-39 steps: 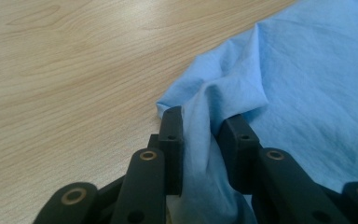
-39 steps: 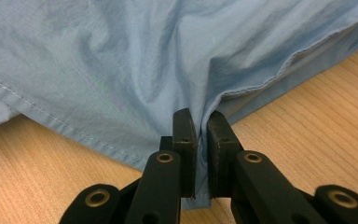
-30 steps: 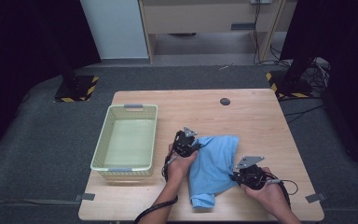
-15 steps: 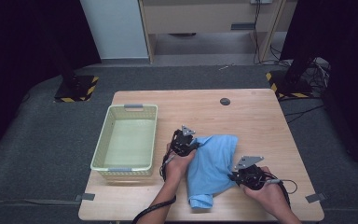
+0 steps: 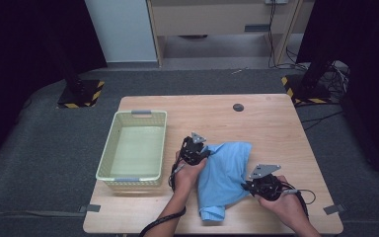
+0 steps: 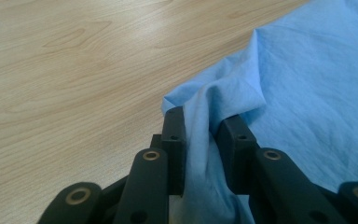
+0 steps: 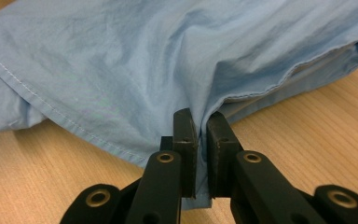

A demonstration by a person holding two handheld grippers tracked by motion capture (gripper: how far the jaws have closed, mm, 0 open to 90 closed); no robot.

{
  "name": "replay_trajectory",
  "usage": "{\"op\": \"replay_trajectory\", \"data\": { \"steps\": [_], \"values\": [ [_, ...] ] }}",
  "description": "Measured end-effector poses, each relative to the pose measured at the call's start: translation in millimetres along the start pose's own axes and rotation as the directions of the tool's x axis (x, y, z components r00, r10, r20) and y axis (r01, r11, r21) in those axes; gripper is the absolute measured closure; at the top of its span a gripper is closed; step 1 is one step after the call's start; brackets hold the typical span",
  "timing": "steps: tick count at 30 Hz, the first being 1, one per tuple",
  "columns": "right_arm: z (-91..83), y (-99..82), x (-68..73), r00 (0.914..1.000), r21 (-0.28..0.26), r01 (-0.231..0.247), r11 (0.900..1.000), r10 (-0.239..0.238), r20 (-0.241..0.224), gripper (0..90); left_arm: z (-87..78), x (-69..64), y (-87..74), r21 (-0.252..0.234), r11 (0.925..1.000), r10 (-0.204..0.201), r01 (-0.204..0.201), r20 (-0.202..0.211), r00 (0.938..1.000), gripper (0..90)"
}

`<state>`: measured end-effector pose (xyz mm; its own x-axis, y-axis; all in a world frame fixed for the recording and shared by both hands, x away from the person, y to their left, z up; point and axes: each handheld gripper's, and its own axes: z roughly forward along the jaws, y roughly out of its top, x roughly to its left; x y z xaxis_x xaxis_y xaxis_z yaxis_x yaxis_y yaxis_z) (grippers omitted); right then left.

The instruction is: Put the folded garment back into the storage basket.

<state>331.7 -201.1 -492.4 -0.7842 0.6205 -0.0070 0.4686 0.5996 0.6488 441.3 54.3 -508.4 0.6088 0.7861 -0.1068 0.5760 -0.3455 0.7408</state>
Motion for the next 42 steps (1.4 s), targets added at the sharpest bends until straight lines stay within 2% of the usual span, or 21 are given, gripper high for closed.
{"op": "replay_trajectory", "data": {
  "steps": [19,42],
  "values": [
    [-11.2,10.0,1.0,0.9998,-0.022,0.021,0.9995,-0.021,0.0,84.4,-12.0,-2.4,11.3,-0.017,0.9998,0.014,-0.014,-0.009,0.9999,74.5],
    [-31.8,27.8,5.6,0.9983,-0.049,0.057,0.9972,-0.057,0.011,84.4,-38.0,-9.7,32.8,-0.053,0.9976,0.044,-0.045,-0.025,0.9987,75.5]
  ]
}}
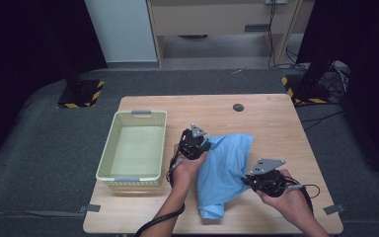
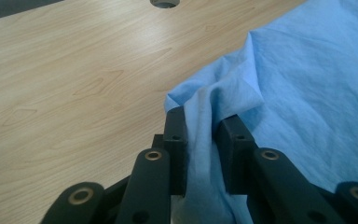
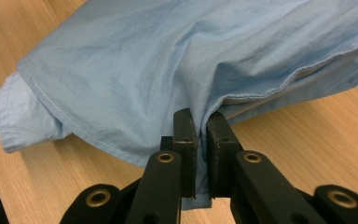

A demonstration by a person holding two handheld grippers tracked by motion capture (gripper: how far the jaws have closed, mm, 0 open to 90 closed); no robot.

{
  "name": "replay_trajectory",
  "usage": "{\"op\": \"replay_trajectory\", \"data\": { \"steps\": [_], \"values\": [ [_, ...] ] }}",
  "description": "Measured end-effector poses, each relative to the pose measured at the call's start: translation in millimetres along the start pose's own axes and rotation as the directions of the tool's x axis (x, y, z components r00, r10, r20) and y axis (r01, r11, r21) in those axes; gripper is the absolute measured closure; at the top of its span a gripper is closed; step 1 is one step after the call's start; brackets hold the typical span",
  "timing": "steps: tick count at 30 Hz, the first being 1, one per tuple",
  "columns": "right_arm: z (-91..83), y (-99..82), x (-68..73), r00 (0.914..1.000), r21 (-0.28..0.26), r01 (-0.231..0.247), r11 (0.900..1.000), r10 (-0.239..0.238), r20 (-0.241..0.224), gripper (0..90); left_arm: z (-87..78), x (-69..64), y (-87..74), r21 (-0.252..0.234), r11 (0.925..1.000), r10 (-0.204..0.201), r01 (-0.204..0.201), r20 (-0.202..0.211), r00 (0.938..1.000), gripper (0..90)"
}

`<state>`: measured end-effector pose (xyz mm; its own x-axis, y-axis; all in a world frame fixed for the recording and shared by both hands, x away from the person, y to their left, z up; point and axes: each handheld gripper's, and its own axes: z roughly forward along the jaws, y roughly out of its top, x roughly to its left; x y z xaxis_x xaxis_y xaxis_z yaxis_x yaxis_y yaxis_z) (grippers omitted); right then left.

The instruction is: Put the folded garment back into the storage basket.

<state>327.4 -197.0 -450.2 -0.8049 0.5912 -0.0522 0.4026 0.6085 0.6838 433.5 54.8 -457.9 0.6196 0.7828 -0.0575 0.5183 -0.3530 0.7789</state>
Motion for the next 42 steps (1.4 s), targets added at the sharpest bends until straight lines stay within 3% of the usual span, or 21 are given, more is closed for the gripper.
{"op": "replay_trajectory", "data": {
  "steps": [17,29,42],
  "values": [
    [-13.1,19.3,2.6,0.9999,-0.023,0.017,0.9996,-0.017,-0.002,84.5,-22.6,3.2,17.5,-0.017,0.9998,-0.003,0.003,-0.001,1.0,76.4],
    [-18.7,41.7,-0.1,0.9994,-0.032,0.035,0.9989,-0.035,-0.006,84.6,-39.6,14.4,32.5,-0.036,0.9993,0.004,-0.005,-0.01,0.9999,77.0],
    [-21.0,60.5,-5.4,0.999,-0.072,0.017,0.9973,-0.02,-0.039,84.6,-52.2,28.8,50.0,-0.045,0.9989,0.011,-0.011,-0.008,0.9999,77.2]
  ]
}}
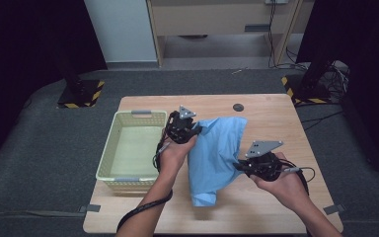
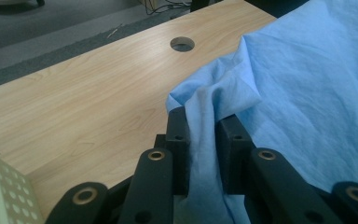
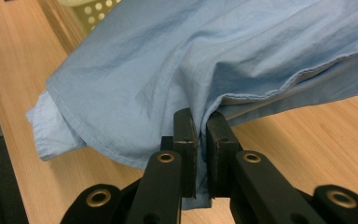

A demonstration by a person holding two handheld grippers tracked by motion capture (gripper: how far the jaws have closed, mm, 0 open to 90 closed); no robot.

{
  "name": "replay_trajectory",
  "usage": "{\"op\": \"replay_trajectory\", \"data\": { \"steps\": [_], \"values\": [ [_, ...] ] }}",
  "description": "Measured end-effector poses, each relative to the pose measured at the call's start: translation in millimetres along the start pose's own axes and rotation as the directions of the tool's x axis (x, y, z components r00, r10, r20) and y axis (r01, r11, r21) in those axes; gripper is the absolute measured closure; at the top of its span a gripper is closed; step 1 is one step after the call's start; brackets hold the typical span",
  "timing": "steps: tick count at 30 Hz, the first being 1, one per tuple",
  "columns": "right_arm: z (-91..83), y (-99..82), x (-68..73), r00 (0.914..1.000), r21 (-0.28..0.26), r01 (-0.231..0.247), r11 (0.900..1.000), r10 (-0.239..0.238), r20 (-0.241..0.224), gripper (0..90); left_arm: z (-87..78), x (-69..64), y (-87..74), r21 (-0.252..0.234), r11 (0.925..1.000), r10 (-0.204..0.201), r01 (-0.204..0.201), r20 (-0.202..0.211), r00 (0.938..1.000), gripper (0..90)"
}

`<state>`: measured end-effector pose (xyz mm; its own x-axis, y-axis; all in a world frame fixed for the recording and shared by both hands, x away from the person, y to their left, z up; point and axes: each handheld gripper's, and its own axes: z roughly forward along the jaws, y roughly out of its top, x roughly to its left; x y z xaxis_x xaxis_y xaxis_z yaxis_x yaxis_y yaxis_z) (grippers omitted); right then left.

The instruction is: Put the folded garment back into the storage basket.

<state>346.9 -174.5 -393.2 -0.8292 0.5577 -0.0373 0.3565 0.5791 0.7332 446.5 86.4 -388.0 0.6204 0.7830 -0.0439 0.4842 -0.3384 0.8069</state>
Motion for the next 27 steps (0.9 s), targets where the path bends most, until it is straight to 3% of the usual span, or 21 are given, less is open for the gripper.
{"op": "replay_trajectory", "data": {
  "steps": [14,27],
  "values": [
    [4.6,24.0,-8.9,0.9998,-0.022,-0.005,0.9998,0.005,-0.02,84.6,-8.5,21.1,18.5,-0.009,1.0,-0.004,0.004,-0.001,1.0,77.1],
    [15.6,45.8,-9.9,0.9993,-0.027,0.001,0.9996,-0.002,-0.036,84.6,-16.1,43.7,24.1,-0.011,0.9998,-0.016,0.016,-0.002,0.9999,77.2]
  ]
}}
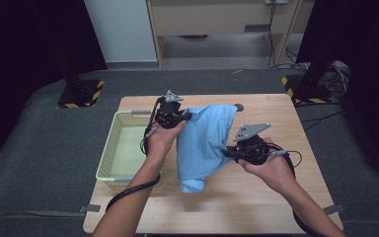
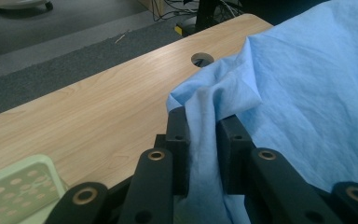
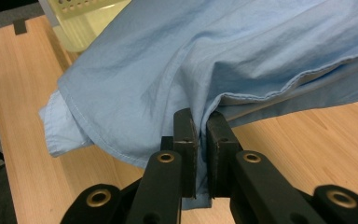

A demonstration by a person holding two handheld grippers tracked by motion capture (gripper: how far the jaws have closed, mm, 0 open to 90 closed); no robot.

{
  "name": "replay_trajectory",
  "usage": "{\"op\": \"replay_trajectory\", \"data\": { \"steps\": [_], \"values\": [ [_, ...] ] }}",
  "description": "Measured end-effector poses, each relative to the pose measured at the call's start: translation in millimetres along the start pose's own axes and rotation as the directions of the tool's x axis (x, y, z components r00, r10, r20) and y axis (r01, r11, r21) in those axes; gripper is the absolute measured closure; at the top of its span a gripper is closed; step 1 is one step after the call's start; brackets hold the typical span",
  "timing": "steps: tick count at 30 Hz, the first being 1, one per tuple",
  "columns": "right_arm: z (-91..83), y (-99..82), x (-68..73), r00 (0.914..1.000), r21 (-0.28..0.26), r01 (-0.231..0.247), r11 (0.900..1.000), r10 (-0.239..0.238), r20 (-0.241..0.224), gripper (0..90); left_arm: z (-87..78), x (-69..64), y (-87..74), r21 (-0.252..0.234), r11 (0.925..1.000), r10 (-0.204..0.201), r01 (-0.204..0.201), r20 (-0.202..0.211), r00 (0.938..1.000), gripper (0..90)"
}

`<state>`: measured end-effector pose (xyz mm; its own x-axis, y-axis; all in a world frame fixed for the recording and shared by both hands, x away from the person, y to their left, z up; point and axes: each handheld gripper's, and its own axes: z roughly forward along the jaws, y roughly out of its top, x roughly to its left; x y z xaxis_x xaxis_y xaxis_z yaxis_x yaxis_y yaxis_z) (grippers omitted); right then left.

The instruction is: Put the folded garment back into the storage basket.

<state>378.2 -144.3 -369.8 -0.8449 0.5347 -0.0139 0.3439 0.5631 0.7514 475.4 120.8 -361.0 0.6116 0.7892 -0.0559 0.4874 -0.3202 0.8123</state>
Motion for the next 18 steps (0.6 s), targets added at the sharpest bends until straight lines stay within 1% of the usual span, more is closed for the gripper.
{"op": "replay_trajectory", "data": {
  "steps": [4,10,18],
  "values": [
    [1.0,7.1,-0.6,1.0,-0.005,0.004,1.0,-0.004,0.001,84.6,-2.2,6.2,2.3,-0.006,1.0,-0.007,0.007,0.0,1.0,77.1],
    [3.6,15.7,-0.1,1.0,-0.01,0.005,0.9999,-0.005,0.001,84.6,-6.5,12.8,5.4,-0.005,1.0,-0.003,0.003,-0.003,1.0,77.1],
    [9.0,24.5,2.0,1.0,-0.014,0.004,0.9999,-0.004,-0.007,84.6,-14.9,23.7,4.3,-0.012,0.9998,-0.013,0.013,-0.006,0.9999,77.0]
  ]
}}
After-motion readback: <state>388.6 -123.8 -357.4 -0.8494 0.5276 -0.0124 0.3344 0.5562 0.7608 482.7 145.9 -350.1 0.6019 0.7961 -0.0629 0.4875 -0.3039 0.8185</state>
